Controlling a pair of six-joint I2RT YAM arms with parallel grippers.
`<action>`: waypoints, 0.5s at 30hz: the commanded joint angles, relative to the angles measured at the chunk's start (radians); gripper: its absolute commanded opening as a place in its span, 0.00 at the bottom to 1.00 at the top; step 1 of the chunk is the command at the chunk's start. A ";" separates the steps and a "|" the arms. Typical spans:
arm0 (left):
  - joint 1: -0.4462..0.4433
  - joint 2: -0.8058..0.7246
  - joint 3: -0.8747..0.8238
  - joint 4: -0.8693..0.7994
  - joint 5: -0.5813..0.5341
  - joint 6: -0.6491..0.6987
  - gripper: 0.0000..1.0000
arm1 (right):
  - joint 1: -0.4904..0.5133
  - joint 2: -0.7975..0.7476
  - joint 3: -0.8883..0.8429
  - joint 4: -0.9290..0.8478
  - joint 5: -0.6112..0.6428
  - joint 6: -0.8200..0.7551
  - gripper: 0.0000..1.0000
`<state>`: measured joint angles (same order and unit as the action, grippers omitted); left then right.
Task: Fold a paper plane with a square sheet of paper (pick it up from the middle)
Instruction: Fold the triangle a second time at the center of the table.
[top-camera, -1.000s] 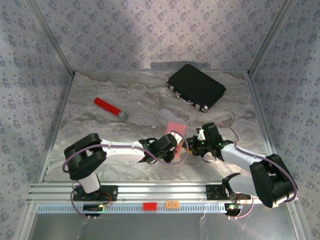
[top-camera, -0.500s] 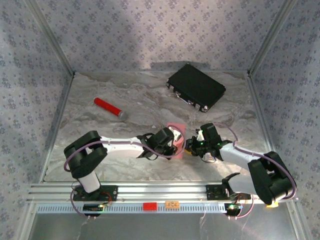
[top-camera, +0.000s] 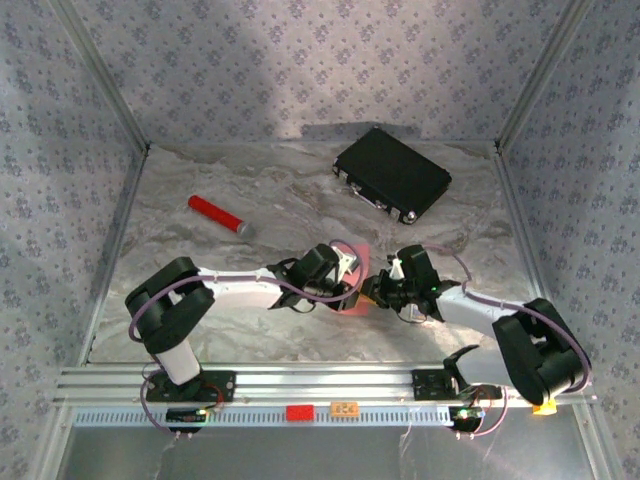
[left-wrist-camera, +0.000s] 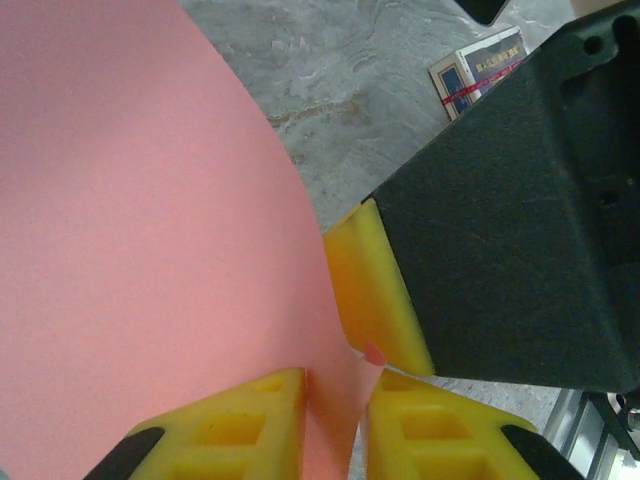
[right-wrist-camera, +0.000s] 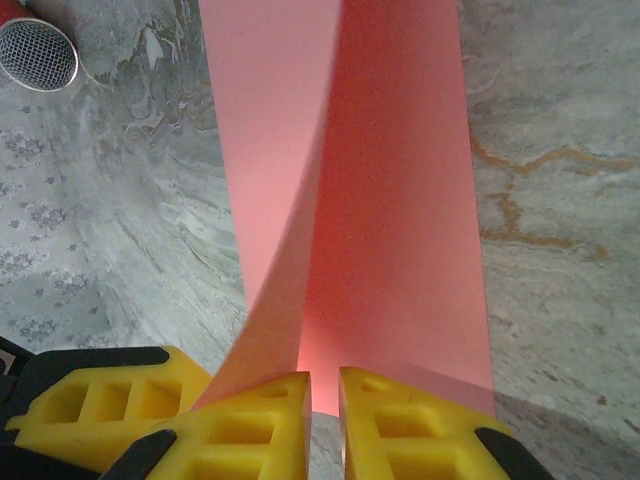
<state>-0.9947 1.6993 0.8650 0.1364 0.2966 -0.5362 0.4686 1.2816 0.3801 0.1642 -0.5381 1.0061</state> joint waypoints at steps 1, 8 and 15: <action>0.016 -0.001 -0.001 0.034 0.021 0.000 0.23 | 0.006 0.014 0.005 0.037 -0.003 0.026 0.17; 0.028 -0.006 0.006 0.026 0.015 0.022 0.24 | 0.008 0.025 0.003 0.051 -0.005 0.029 0.17; 0.033 -0.018 0.000 0.037 0.016 0.025 0.24 | 0.006 0.040 0.000 0.047 0.000 0.028 0.17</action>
<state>-0.9684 1.6989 0.8650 0.1398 0.2996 -0.5320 0.4702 1.3083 0.3801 0.2043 -0.5377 1.0252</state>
